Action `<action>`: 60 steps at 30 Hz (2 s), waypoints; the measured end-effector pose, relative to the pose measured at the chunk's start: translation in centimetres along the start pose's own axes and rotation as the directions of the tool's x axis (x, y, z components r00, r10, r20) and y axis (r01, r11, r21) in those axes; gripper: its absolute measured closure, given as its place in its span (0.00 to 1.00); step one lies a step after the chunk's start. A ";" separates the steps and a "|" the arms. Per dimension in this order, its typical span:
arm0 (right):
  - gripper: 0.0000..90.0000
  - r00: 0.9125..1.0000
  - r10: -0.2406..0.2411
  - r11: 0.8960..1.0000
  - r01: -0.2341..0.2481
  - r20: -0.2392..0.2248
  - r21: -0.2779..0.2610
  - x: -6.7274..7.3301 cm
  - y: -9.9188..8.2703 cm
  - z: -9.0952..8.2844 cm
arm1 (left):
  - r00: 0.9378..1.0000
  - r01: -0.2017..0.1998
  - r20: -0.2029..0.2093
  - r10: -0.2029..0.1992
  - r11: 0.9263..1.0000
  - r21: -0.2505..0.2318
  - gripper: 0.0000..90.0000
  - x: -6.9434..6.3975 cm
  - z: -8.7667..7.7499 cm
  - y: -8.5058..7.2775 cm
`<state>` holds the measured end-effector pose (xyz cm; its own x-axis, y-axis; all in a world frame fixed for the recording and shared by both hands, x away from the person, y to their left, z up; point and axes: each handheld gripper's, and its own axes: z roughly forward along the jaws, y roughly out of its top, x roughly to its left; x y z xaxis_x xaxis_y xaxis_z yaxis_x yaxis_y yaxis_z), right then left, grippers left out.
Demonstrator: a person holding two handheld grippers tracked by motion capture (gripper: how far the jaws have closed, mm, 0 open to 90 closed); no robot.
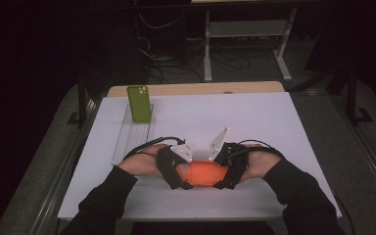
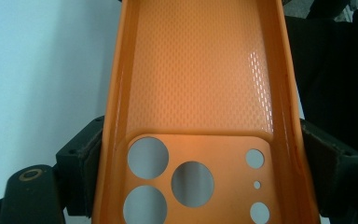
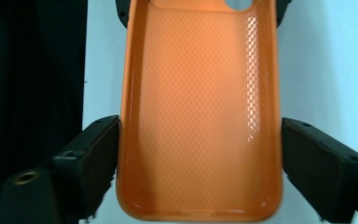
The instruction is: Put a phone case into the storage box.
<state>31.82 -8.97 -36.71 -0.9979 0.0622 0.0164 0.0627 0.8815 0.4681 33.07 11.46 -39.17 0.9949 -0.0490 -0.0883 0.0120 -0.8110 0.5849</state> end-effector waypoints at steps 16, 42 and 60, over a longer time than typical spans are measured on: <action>0.00 0.990 0.126 0.983 -0.115 0.070 -0.143 -1.6 -2.1 -1.1 | 0.994 0.080 -0.074 -0.079 0.997 0.015 0.18 0.7 0.1 -0.2; 0.00 0.772 0.607 0.755 -0.486 0.188 -0.440 -0.5 -8.1 -1.1 | 0.885 0.353 -0.312 -0.347 0.935 -0.040 0.17 1.7 0.3 0.0; 0.00 0.666 0.702 0.676 -0.513 0.251 -0.529 1.0 -9.2 0.5 | 0.853 0.407 -0.313 -0.417 0.908 -0.100 0.17 1.9 0.0 -0.1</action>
<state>30.24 -16.79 -41.44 -0.6174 0.7778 0.1175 0.5466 0.3169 0.7751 34.96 11.45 -39.42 0.8751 0.4792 -0.0671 0.4263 -0.6980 0.5754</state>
